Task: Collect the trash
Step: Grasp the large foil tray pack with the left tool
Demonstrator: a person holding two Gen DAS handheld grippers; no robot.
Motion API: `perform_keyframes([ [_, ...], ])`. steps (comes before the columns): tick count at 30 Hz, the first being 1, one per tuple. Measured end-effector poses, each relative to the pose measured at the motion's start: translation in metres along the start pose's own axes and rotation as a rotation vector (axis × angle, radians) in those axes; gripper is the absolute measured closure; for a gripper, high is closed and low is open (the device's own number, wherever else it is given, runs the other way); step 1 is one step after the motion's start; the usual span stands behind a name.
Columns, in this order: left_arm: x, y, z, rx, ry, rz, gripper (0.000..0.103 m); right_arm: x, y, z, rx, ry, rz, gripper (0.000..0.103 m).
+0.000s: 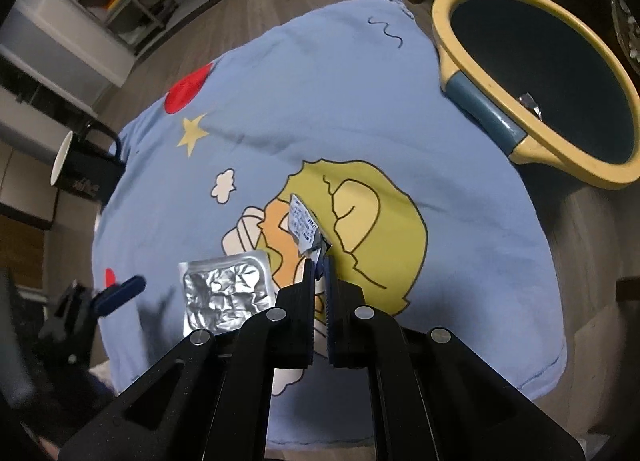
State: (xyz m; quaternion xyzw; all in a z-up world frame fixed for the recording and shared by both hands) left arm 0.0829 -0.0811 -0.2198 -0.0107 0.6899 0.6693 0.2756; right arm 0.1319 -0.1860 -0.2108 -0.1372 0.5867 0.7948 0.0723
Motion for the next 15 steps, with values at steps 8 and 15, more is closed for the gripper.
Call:
perform_keyframes([
  [8, -0.010, -0.027, -0.014, 0.060, -0.120, 0.041, 0.005, 0.003, -0.007, -0.013, 0.012, -0.027, 0.030, 0.097],
  [15, -0.017, -0.038, -0.014, 0.163, -0.080, 0.054, 0.005, -0.002, -0.005, -0.027, 0.099, -0.023, 0.008, 0.055],
])
Point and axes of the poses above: each gripper's, at about its wrist camera, not at the fingertips, and y roughly against the way its jaws point, z to its left, x to its underside, the point moved 7 cm from there along -y, roughly the way its jaws point, and after that the axes turned 10 degrees about y, right-handed, at the moved point
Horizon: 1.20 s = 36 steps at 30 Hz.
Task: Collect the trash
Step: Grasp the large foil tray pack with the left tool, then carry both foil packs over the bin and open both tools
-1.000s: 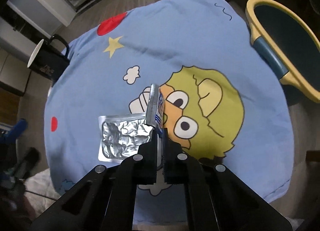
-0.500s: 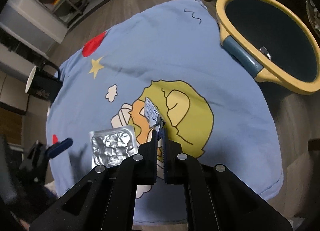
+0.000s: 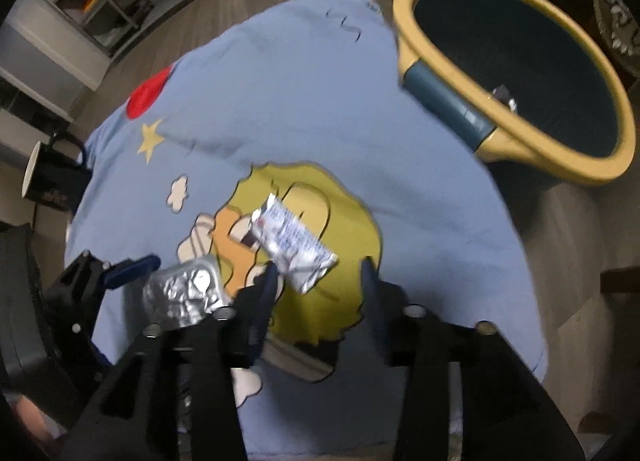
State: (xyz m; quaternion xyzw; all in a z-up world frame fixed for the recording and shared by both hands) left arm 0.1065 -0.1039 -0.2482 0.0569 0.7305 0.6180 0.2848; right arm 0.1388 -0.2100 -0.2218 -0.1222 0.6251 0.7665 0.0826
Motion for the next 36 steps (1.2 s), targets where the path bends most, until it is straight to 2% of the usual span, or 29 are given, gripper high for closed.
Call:
perform_keyframes([
  [4, 0.001, 0.002, 0.001, 0.006, 0.010, -0.006, 0.008, -0.006, -0.003, 0.001, 0.017, 0.032, -0.012, 0.054],
  [8, -0.003, 0.007, 0.011, 0.007, 0.061, -0.018, 0.023, -0.010, -0.007, 0.011, 0.027, 0.100, -0.018, 0.054],
  [11, -0.001, 0.009, 0.017, -0.010, 0.094, -0.021, 0.029, -0.014, -0.014, 0.017, 0.026, 0.129, -0.015, 0.054],
  [14, -0.003, 0.010, 0.025, -0.026, 0.125, -0.017, 0.031, -0.014, -0.019, 0.019, 0.039, 0.156, -0.003, 0.054],
  [18, -0.002, 0.013, 0.036, -0.038, 0.176, -0.013, 0.032, -0.012, -0.022, 0.030, 0.080, 0.258, 0.008, 0.054],
  [19, -0.003, 0.013, 0.039, -0.040, 0.189, -0.013, 0.032, -0.011, -0.023, 0.034, 0.085, 0.290, 0.013, 0.056],
  [21, -0.005, 0.016, 0.046, -0.041, 0.228, -0.017, 0.033, -0.008, -0.024, 0.041, 0.129, 0.374, 0.022, 0.071],
  [25, -0.008, 0.021, 0.050, -0.046, 0.265, -0.033, 0.033, -0.008, -0.021, 0.044, 0.141, 0.397, 0.027, 0.073],
  [29, -0.015, 0.034, 0.046, -0.040, 0.266, -0.071, 0.033, -0.018, -0.006, 0.034, 0.131, 0.327, -0.006, 0.073],
  [32, -0.026, 0.048, 0.040, -0.048, 0.249, -0.106, 0.033, -0.031, 0.022, 0.027, 0.096, 0.268, -0.051, 0.073],
  [36, -0.044, 0.072, 0.024, -0.044, 0.220, -0.167, 0.033, -0.057, 0.075, 0.024, 0.079, 0.323, -0.134, 0.073],
])
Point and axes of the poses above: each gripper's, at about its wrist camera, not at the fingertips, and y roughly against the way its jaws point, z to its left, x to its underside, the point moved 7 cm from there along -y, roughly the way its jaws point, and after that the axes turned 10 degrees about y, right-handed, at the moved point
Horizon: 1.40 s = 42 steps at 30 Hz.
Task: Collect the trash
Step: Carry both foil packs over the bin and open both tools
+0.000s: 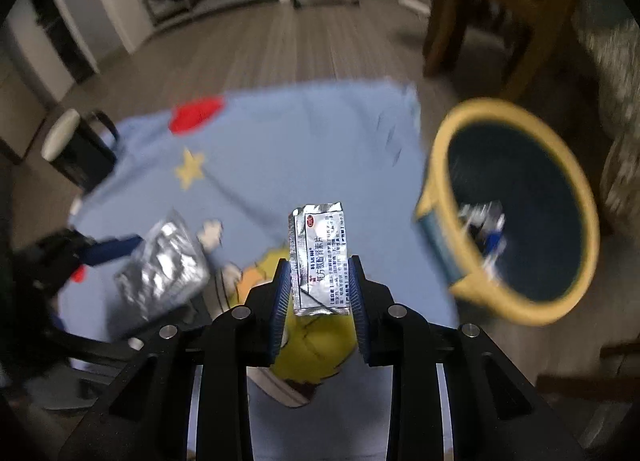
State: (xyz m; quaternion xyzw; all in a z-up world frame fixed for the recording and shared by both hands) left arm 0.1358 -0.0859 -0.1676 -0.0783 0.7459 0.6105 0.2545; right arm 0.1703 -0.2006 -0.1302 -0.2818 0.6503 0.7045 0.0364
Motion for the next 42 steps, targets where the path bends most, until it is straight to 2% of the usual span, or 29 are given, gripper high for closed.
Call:
perform_keyframes([
  [3, -0.010, 0.011, -0.021, 0.015, -0.035, -0.030, 0.033, -0.017, 0.034, -0.028, 0.004, 0.015, -0.058, 0.073],
  [6, -0.018, 0.017, -0.040, 0.033, -0.059, -0.046, 0.033, -0.018, 0.052, -0.061, 0.055, 0.017, -0.088, 0.073],
  [8, -0.024, 0.018, -0.050, 0.042, -0.057, -0.052, 0.033, -0.012, 0.051, -0.089, 0.057, -0.052, -0.093, 0.073],
  [10, -0.034, 0.016, -0.062, 0.051, -0.058, -0.055, 0.033, -0.005, 0.043, -0.118, -0.008, -0.183, -0.101, 0.073],
  [15, -0.064, 0.010, -0.092, 0.085, -0.055, -0.072, 0.033, 0.007, 0.022, -0.161, 0.006, -0.326, -0.069, 0.073],
  [18, -0.081, 0.000, -0.116, 0.097, -0.070, -0.069, 0.033, 0.013, 0.010, -0.184, 0.043, -0.377, -0.038, 0.073],
  [23, -0.099, -0.019, -0.146, 0.102, -0.118, -0.070, 0.033, 0.025, 0.003, -0.210, 0.050, -0.472, -0.029, 0.073],
  [28, -0.114, -0.043, -0.166, 0.099, -0.160, -0.046, 0.033, 0.025, 0.011, -0.222, -0.019, -0.572, -0.101, 0.072],
  [31, -0.120, -0.059, -0.175, 0.073, -0.184, -0.031, 0.032, 0.028, 0.017, -0.236, 0.010, -0.606, -0.124, 0.072],
  [34, -0.125, -0.073, -0.181, 0.052, -0.208, -0.025, 0.032, 0.034, 0.021, -0.247, -0.006, -0.680, -0.148, 0.072],
  [38, -0.138, -0.076, -0.186, 0.038, -0.219, -0.066, 0.032, 0.036, 0.032, -0.256, 0.024, -0.728, -0.206, 0.071],
  [40, -0.147, -0.072, -0.188, 0.054, -0.202, -0.103, 0.032, 0.036, 0.038, -0.259, 0.044, -0.735, -0.235, 0.066],
  [42, -0.151, -0.069, -0.189, 0.063, -0.198, -0.124, 0.024, 0.037, 0.043, -0.263, 0.061, -0.744, -0.253, 0.042],
])
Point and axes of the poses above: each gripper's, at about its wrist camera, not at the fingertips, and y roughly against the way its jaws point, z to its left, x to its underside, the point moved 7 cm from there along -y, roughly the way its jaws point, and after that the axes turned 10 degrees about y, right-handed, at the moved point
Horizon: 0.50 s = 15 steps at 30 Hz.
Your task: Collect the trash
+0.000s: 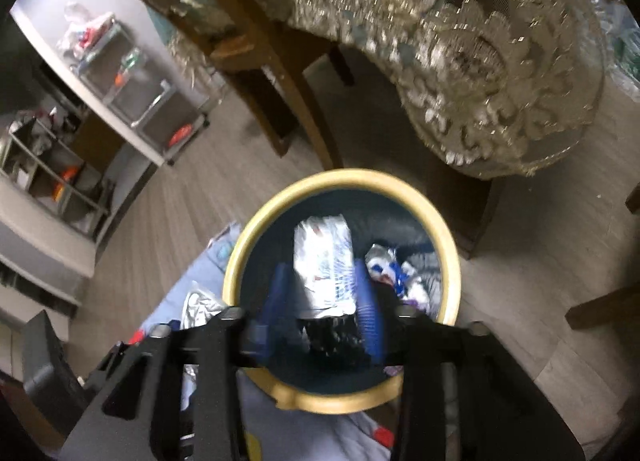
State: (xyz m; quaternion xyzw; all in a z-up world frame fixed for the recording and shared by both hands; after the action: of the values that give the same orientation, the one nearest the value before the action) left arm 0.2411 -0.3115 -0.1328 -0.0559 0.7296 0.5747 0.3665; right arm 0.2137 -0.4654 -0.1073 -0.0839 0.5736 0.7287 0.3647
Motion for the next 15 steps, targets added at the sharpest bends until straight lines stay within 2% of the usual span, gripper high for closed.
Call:
perform_keyframes([
  [1, 0.000, 0.000, 0.001, -0.013, -0.001, -0.007, 0.012, 0.000, 0.000, 0.001, 0.003, -0.003, -0.003, 0.041],
  [2, 0.001, 0.002, 0.002, -0.020, -0.003, -0.013, 0.009, 0.001, -0.001, 0.002, 0.005, -0.002, 0.001, 0.041],
  [4, 0.004, 0.002, 0.003, -0.019, -0.003, -0.009, 0.009, 0.003, -0.004, 0.004, 0.005, 0.006, 0.019, 0.039],
  [9, 0.015, 0.013, 0.013, -0.042, 0.008, -0.004, 0.009, 0.003, -0.007, 0.013, 0.010, 0.028, 0.027, 0.027],
  [15, 0.030, 0.045, 0.026, -0.041, 0.041, -0.019, 0.009, 0.003, -0.002, 0.018, 0.033, 0.084, 0.023, 0.024],
])
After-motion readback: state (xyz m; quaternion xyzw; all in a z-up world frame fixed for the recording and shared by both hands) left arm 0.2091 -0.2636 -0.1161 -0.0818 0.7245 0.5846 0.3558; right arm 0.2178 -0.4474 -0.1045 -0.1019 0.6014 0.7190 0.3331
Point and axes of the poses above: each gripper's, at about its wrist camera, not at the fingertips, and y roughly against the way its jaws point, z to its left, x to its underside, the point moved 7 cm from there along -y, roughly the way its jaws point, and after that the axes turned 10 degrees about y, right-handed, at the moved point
